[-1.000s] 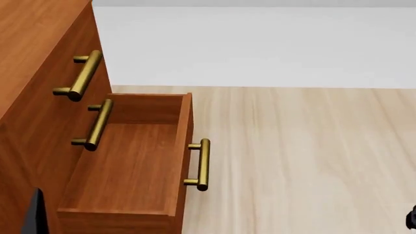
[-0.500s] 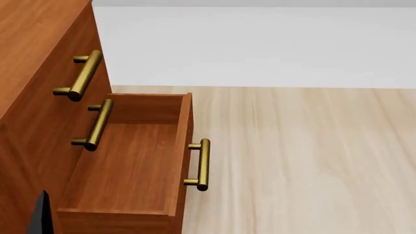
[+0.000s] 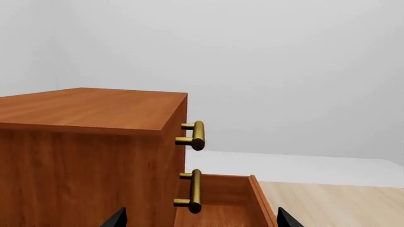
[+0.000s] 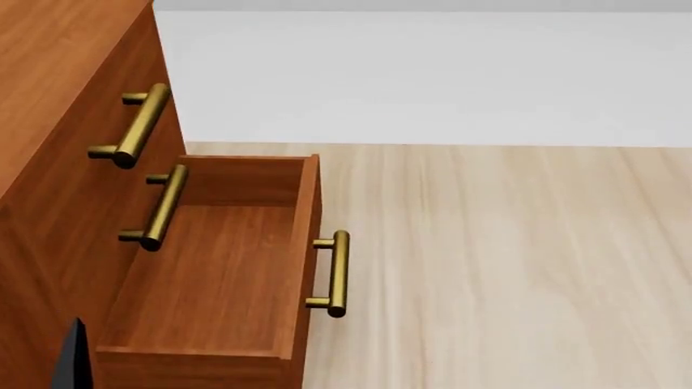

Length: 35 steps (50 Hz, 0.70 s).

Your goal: Put the wine bottle in the bottom drawer of the cabinet.

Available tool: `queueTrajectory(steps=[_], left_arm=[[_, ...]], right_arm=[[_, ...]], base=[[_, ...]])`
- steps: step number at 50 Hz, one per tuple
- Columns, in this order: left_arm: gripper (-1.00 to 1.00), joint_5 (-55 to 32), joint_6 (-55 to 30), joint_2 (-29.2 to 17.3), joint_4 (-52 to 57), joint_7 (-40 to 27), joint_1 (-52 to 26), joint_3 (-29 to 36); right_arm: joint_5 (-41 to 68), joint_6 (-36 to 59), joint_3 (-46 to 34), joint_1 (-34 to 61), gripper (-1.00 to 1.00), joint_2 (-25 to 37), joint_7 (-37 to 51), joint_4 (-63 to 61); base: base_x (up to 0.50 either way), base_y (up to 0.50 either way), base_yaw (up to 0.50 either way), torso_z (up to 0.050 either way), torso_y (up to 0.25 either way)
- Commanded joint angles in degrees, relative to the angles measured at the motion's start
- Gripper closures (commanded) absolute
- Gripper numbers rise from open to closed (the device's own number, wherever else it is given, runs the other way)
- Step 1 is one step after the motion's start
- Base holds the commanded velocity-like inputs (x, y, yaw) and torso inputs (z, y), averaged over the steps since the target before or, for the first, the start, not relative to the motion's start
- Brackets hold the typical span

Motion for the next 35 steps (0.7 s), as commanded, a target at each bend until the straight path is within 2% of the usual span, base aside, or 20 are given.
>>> queueTrajectory(steps=[1, 17, 35], left_arm=[[-1.0, 0.0, -0.3, 0.0, 0.0, 0.0, -0.3, 0.3], [-1.0, 0.4, -0.3, 0.3, -0.5, 0.2, -0.5, 1.0], [-1.0, 0.4, -0.9, 1.0, -1.4, 0.4, -1.4, 1.9]], right_arm=[[-0.1, 1.2, -2.5, 3.9, -1.0, 1.1, -0.9, 6.6], [-0.3, 5.3, -6.7, 10.6, -1.0, 4.3, -1.2, 12.5], [-2.1, 3.4, -9.8, 14.0, -1.0, 3.9, -3.9, 21.8]], base=[[0.0, 0.0, 0.0, 0.0, 0.0], [0.0, 0.0, 0.0, 0.0, 0.0], [0.0, 0.0, 0.0, 0.0, 0.0]])
